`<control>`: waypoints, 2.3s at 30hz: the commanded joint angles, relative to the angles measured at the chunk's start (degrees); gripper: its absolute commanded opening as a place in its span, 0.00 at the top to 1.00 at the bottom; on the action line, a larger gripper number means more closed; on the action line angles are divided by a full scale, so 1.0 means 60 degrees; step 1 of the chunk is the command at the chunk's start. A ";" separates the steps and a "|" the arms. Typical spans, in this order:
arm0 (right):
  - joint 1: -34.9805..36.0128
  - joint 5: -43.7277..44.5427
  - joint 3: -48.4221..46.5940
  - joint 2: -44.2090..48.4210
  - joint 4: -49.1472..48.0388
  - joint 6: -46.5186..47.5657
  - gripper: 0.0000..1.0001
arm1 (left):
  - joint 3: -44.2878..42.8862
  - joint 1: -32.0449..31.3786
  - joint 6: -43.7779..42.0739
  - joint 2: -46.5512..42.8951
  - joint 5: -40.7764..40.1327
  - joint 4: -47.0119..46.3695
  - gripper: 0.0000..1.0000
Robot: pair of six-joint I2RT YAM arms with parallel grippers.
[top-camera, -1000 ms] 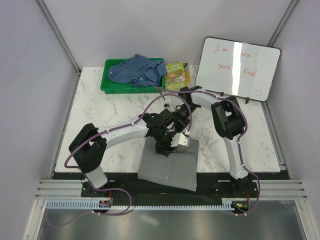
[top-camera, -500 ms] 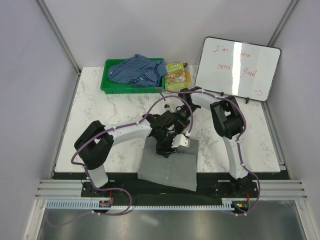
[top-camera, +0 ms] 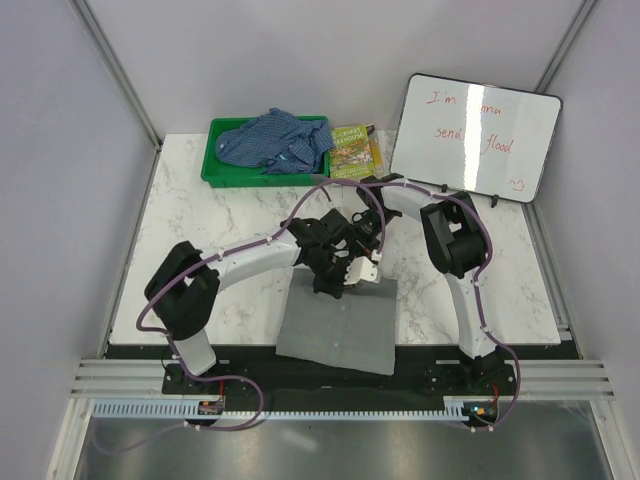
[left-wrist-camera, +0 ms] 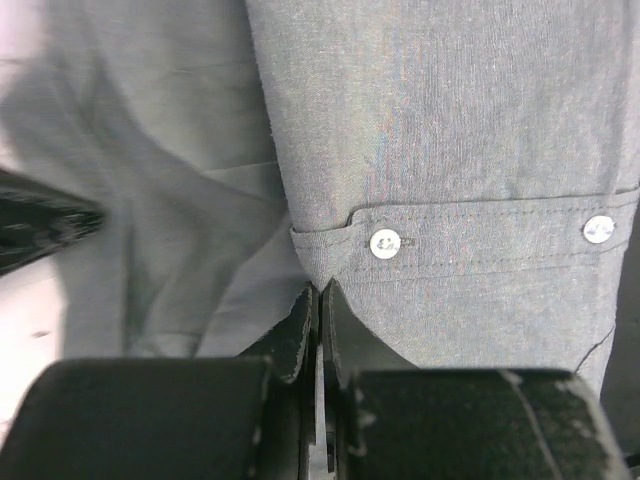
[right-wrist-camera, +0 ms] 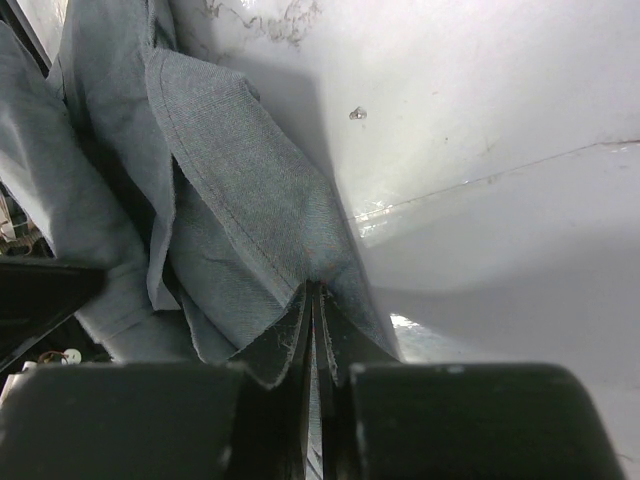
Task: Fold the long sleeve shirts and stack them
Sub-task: Fold the shirt
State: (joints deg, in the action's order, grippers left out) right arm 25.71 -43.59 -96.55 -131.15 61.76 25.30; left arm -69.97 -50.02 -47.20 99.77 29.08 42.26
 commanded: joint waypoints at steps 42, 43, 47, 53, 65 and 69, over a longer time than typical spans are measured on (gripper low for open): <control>-0.0023 0.0717 -0.0650 -0.0626 -0.0332 0.0193 0.93 | -0.1140 0.1276 -0.1201 0.1551 -0.1345 -0.2706 0.81; -0.0052 0.0761 -0.0883 -0.0699 -0.0346 0.0149 0.92 | -0.1198 0.1291 -0.1070 0.1609 -0.1433 -0.2736 0.75; -0.0272 0.1171 -0.1616 -0.1167 -0.0376 -0.0027 0.93 | -0.1345 0.1598 -0.0703 0.1391 -0.1565 -0.2766 0.66; -0.0784 0.1318 -0.2919 -0.0819 -0.0259 -0.0422 0.88 | -0.1272 0.2285 0.1300 -0.0378 -0.1172 -0.1903 0.51; -0.1239 0.1816 -0.1972 0.2067 0.0166 0.0030 0.47 | -0.0130 0.5303 0.6912 -0.1043 0.1685 -0.1169 0.25; -0.1400 0.1817 -0.0217 0.2537 0.0123 0.0352 0.46 | 0.0308 0.5670 0.7776 -0.0544 0.1980 -0.1504 0.26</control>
State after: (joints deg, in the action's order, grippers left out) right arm 18.35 -33.56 -105.73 -118.13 61.41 24.23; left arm -70.72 -17.12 -11.18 93.93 35.22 33.34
